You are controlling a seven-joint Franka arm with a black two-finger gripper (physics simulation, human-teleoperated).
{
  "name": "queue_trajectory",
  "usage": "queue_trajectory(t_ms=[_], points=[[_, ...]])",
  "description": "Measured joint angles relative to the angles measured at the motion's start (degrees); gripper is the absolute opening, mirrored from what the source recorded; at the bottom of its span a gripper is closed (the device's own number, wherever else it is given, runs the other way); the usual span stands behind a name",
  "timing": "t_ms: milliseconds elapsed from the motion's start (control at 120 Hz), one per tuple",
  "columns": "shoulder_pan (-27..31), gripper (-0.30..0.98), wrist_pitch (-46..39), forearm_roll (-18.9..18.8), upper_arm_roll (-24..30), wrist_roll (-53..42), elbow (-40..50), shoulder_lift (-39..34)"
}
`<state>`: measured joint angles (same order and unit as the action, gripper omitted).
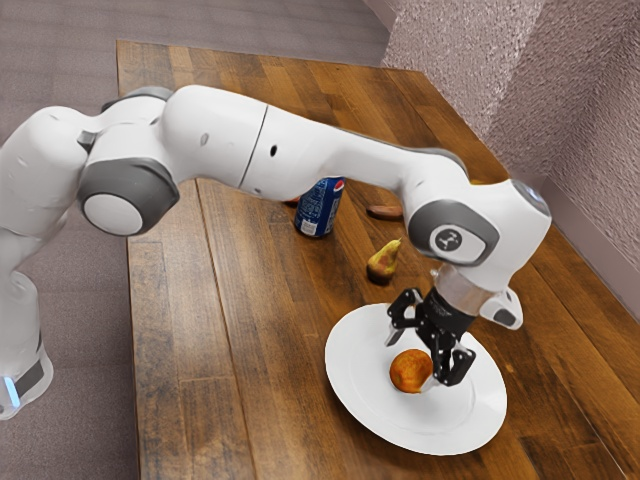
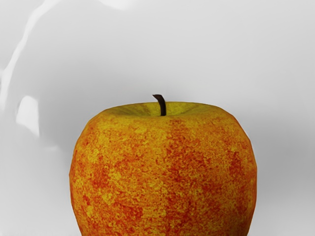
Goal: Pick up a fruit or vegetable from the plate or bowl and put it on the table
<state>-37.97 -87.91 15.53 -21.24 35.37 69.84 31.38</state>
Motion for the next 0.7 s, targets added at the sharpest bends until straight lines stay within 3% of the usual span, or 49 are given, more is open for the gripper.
queue_trajectory(t_ms=[700], points=[[0.7, 0.65, 0.2, 0.1, 0.1, 3.0, 0.0, 2.3]])
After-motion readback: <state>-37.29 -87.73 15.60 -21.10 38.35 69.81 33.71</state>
